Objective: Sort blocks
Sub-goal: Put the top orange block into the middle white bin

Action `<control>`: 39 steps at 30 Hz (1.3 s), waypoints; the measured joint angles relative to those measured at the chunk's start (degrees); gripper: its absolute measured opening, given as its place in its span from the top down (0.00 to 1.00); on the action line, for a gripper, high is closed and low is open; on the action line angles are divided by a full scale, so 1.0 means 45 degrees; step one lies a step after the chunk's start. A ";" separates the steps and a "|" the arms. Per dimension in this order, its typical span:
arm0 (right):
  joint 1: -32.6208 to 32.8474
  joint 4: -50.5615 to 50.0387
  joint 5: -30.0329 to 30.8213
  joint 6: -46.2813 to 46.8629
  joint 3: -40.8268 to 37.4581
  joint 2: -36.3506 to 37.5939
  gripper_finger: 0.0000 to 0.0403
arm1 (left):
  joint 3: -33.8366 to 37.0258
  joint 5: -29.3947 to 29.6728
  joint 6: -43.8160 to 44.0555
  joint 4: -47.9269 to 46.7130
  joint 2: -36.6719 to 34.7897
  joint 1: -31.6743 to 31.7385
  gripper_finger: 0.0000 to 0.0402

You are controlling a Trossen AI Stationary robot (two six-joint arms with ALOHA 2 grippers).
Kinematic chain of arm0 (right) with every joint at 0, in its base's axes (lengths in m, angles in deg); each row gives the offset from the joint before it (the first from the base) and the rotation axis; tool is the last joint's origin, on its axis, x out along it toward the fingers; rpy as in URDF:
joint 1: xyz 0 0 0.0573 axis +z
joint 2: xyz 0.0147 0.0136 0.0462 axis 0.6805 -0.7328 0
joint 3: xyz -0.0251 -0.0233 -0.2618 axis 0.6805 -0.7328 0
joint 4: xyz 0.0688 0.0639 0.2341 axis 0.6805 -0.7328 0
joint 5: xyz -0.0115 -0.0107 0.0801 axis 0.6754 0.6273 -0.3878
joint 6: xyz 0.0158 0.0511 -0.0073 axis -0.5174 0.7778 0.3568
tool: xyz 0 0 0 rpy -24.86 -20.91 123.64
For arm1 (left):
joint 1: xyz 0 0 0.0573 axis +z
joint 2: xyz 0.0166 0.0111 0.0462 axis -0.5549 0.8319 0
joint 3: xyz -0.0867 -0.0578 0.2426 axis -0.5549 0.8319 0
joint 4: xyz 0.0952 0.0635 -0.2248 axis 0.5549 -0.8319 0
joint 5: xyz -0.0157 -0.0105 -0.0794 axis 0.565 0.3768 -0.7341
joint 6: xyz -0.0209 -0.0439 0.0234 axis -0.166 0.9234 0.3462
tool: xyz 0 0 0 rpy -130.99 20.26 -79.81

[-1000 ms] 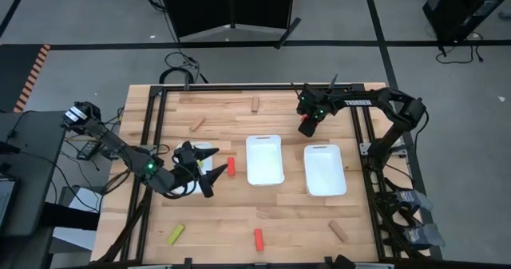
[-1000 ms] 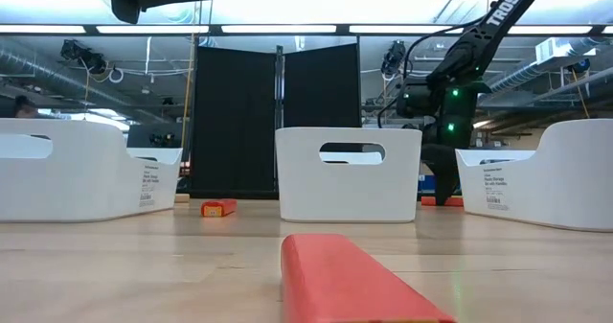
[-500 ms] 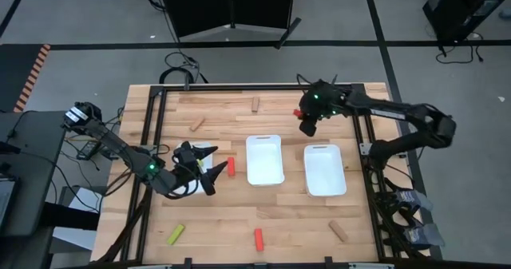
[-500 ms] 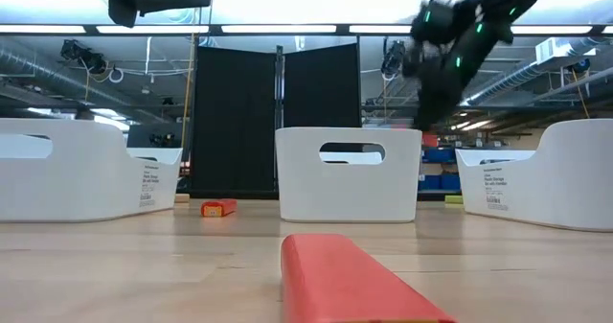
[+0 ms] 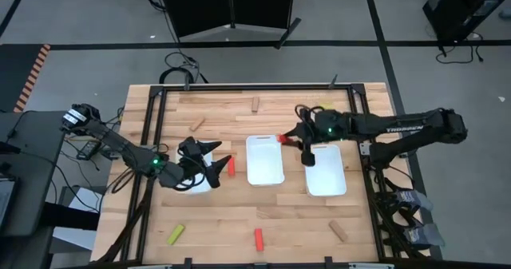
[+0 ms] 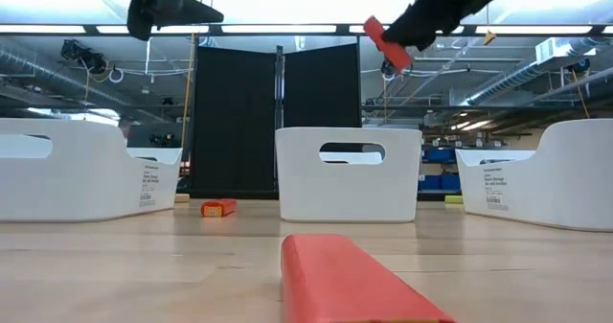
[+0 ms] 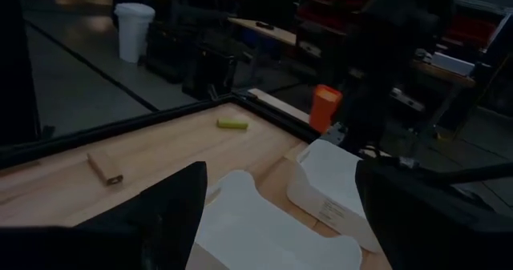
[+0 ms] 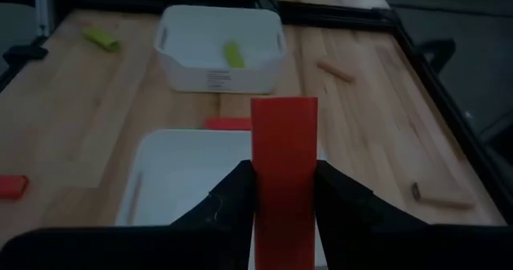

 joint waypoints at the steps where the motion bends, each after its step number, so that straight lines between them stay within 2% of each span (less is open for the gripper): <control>1: 0.0226 0.0032 0.0250 0.0068 0.0000 -0.0024 0.72 | 0.0000 -0.0193 0.0004 0.0000 0.0000 0.0132 0.19; 12: 0.1933 -0.0320 0.1449 0.0961 0.0005 0.0018 0.72 | -0.0002 -0.2395 0.0005 0.0243 0.0410 0.2113 0.19; 17: 0.2171 -0.0109 0.1490 0.1168 0.0010 -0.0104 0.72 | -0.0005 -0.3908 0.0365 0.0773 0.1074 0.3434 0.19; 23: 0.2181 -0.0046 0.1507 0.1322 0.0010 -0.0702 0.72 | -0.0005 -0.5094 0.1038 0.0785 0.1374 0.4836 0.19; 31: 0.2177 0.1755 0.1825 0.1312 0.0010 -0.2427 0.72 | -0.0044 -0.6244 0.1427 0.0675 0.1379 0.6281 0.19; 39: 0.1840 0.3204 0.1834 0.1658 0.0010 -0.4506 0.72 | -0.1139 -0.7047 0.1325 -0.1393 0.1379 0.7359 0.19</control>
